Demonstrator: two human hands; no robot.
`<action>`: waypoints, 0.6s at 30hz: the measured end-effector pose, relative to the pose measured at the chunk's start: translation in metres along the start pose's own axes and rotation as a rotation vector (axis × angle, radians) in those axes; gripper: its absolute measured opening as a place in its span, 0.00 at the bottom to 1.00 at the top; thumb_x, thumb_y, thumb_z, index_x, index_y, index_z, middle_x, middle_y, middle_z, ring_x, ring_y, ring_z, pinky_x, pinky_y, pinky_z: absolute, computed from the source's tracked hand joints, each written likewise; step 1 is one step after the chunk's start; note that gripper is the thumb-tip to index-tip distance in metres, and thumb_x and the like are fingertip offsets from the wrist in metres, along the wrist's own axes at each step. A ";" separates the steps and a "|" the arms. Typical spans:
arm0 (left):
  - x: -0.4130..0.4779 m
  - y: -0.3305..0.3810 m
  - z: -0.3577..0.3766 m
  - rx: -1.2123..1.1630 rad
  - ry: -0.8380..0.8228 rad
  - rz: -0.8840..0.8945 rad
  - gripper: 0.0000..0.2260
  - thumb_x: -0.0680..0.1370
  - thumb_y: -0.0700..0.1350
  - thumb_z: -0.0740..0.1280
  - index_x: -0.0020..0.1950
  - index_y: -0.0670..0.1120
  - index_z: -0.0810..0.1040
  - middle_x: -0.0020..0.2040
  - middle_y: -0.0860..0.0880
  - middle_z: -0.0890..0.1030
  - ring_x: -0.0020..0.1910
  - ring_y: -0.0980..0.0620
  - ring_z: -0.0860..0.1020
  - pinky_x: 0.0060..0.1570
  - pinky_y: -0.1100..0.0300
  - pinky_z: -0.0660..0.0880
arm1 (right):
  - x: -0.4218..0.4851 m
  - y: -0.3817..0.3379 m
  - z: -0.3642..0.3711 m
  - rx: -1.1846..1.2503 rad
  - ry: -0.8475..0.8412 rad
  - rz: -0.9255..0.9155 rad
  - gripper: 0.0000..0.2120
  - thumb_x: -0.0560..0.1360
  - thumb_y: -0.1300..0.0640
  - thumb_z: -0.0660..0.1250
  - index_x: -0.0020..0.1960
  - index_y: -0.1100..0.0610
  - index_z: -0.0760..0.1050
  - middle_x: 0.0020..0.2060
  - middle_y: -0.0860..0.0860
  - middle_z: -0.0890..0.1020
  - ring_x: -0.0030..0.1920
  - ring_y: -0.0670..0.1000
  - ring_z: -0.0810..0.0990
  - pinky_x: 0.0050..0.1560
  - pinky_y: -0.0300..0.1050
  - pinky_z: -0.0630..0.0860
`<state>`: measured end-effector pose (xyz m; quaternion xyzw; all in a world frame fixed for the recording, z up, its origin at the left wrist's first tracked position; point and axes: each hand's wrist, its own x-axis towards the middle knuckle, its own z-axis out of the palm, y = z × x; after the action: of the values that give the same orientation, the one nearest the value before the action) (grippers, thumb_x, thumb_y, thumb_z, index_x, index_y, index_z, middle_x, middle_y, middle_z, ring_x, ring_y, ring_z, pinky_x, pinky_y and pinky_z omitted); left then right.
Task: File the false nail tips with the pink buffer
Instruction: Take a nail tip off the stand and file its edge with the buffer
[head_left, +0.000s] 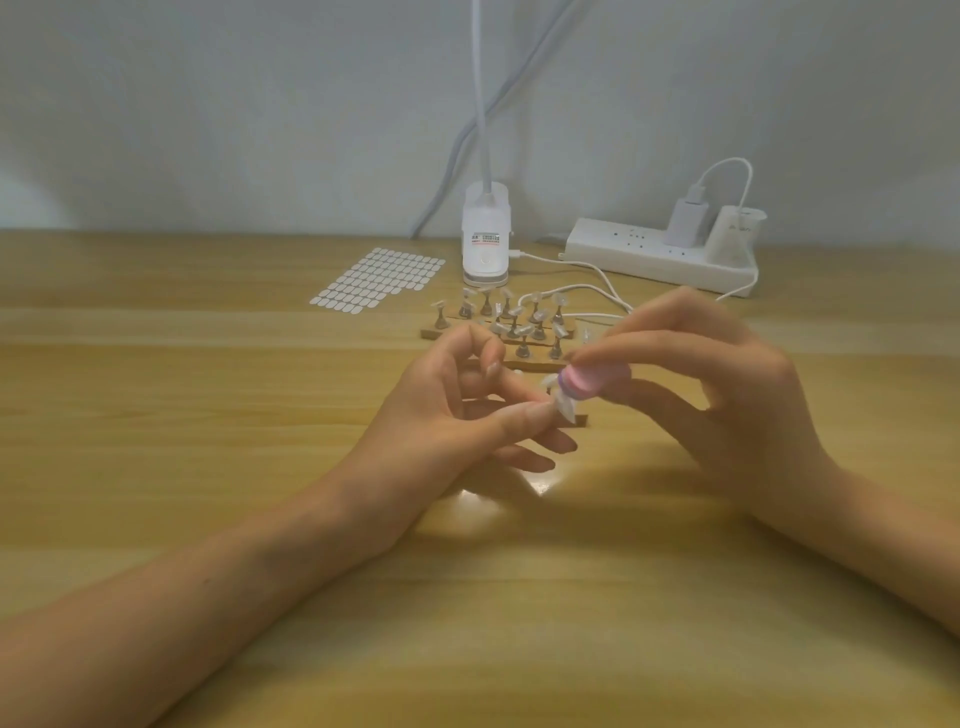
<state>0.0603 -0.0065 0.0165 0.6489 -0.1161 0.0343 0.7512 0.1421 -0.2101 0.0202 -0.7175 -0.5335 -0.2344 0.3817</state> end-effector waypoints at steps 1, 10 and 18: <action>0.000 0.000 0.000 0.012 -0.006 0.018 0.18 0.71 0.38 0.73 0.46 0.45 0.63 0.40 0.46 0.83 0.40 0.46 0.86 0.37 0.57 0.82 | 0.000 0.002 0.000 -0.014 0.011 0.002 0.11 0.75 0.64 0.72 0.57 0.58 0.82 0.46 0.55 0.80 0.49 0.50 0.81 0.53 0.45 0.77; 0.000 0.001 0.003 0.033 0.018 0.041 0.18 0.71 0.38 0.72 0.46 0.44 0.62 0.36 0.47 0.81 0.34 0.48 0.83 0.35 0.57 0.81 | -0.001 0.001 0.001 0.081 0.004 0.009 0.10 0.77 0.60 0.72 0.57 0.55 0.80 0.49 0.52 0.80 0.51 0.52 0.81 0.55 0.47 0.77; -0.001 -0.003 0.001 0.105 0.021 0.077 0.19 0.73 0.35 0.75 0.46 0.44 0.63 0.36 0.46 0.82 0.33 0.47 0.83 0.35 0.56 0.81 | -0.001 -0.001 0.000 -0.022 -0.011 -0.082 0.11 0.76 0.63 0.72 0.58 0.57 0.80 0.48 0.54 0.80 0.50 0.53 0.83 0.54 0.46 0.78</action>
<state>0.0599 -0.0081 0.0137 0.6819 -0.1313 0.0760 0.7156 0.1413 -0.2105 0.0198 -0.7006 -0.5619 -0.2518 0.3607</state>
